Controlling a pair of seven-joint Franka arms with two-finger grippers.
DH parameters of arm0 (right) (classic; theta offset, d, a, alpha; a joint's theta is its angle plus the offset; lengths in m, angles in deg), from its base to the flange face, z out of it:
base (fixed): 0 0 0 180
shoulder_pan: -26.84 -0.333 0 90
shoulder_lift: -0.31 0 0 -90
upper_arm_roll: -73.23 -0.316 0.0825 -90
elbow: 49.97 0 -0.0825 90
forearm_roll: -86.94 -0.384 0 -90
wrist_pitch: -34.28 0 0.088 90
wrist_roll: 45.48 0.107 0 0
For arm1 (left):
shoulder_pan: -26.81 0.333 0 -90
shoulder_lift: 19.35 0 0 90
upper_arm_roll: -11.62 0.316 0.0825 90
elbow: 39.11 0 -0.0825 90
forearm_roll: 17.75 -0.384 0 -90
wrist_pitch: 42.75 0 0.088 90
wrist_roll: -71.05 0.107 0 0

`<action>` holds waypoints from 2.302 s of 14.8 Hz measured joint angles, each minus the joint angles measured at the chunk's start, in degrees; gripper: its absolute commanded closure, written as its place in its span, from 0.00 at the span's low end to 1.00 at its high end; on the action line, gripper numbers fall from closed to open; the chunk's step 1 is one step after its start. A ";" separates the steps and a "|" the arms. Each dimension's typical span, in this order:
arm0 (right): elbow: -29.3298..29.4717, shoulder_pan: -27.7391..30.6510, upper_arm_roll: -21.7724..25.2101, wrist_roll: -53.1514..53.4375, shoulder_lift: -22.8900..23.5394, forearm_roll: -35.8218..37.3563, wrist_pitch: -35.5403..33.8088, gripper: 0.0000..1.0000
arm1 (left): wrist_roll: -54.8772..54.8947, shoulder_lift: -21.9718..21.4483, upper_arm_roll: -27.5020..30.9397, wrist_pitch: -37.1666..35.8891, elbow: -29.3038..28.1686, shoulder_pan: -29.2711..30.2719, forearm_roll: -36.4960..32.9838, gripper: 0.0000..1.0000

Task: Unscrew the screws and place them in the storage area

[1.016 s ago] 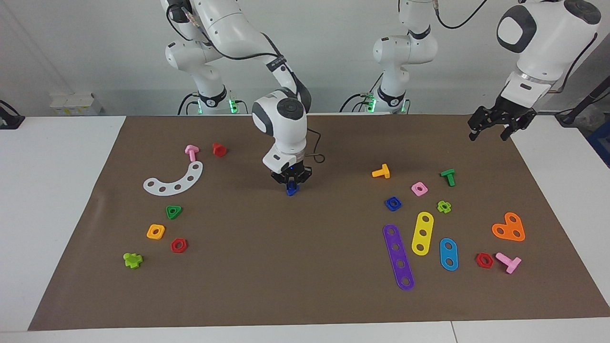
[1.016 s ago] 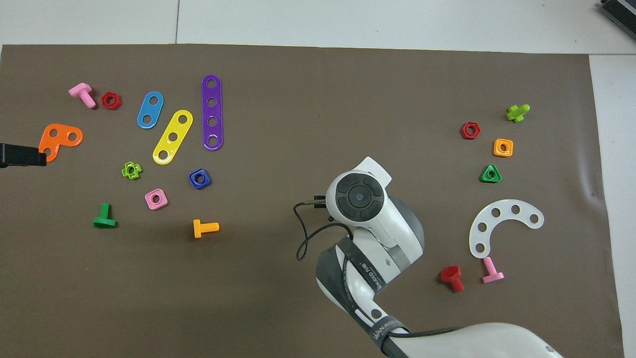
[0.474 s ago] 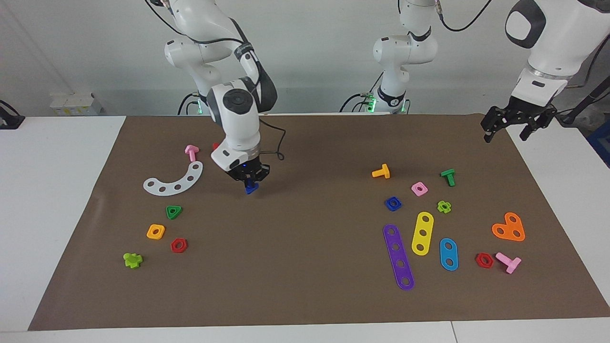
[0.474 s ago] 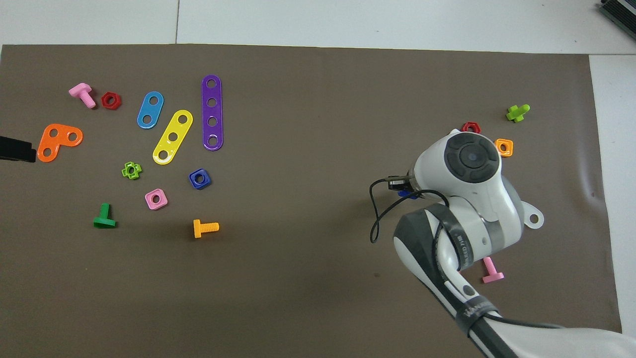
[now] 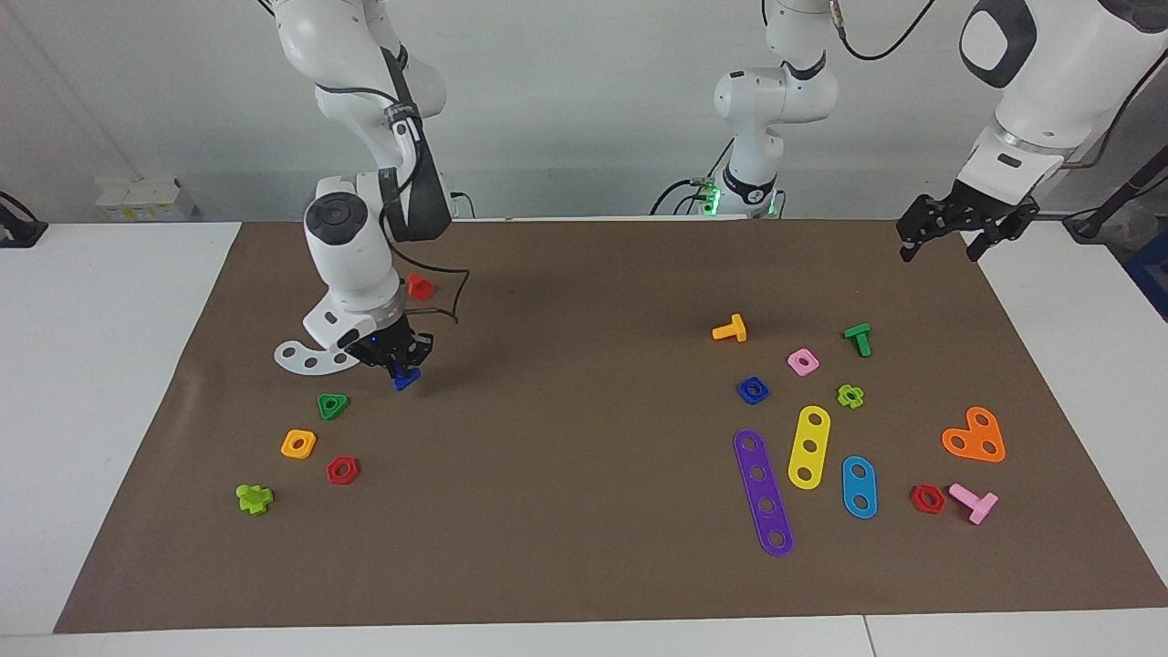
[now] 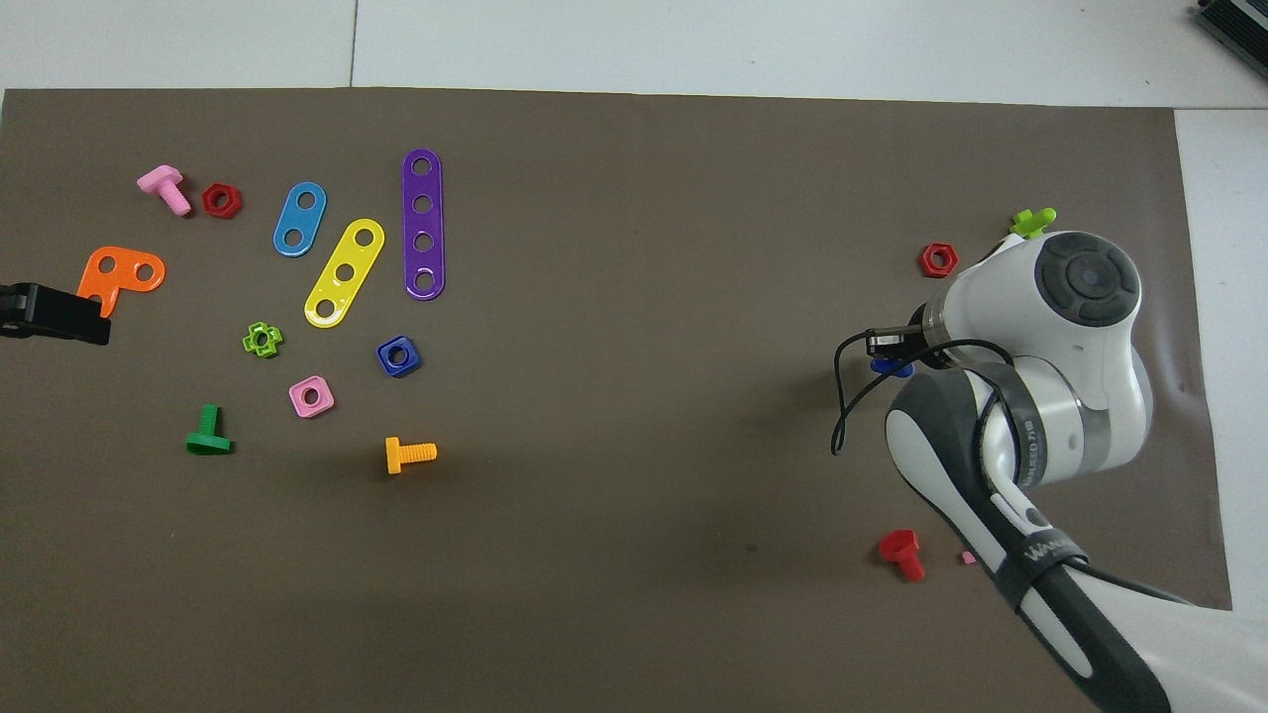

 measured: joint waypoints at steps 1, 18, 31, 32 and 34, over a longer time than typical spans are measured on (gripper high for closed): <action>-0.12 0.32 -0.02 0.00 0.84 0.00 0.99 1.00 | -0.01 -0.03 0.00 -0.47 0.04 -0.02 0.32 0.00; 0.60 3.28 0.03 0.02 -2.28 -0.47 0.83 0.05 | -0.78 -1.13 0.16 -3.00 1.53 -0.44 0.72 0.00; 22.02 4.14 0.00 0.02 -9.65 -0.81 -27.86 0.02 | -0.80 -1.16 1.13 0.07 1.32 -0.28 0.72 0.00; 23.44 4.07 -0.11 0.02 -9.66 -0.82 -29.85 0.02 | -0.80 -1.16 1.14 0.24 1.31 -0.28 0.72 0.00; 25.36 4.04 -0.43 0.02 -9.69 -1.05 -33.64 0.01 | -0.81 -1.16 1.14 0.31 1.29 -0.28 0.72 0.00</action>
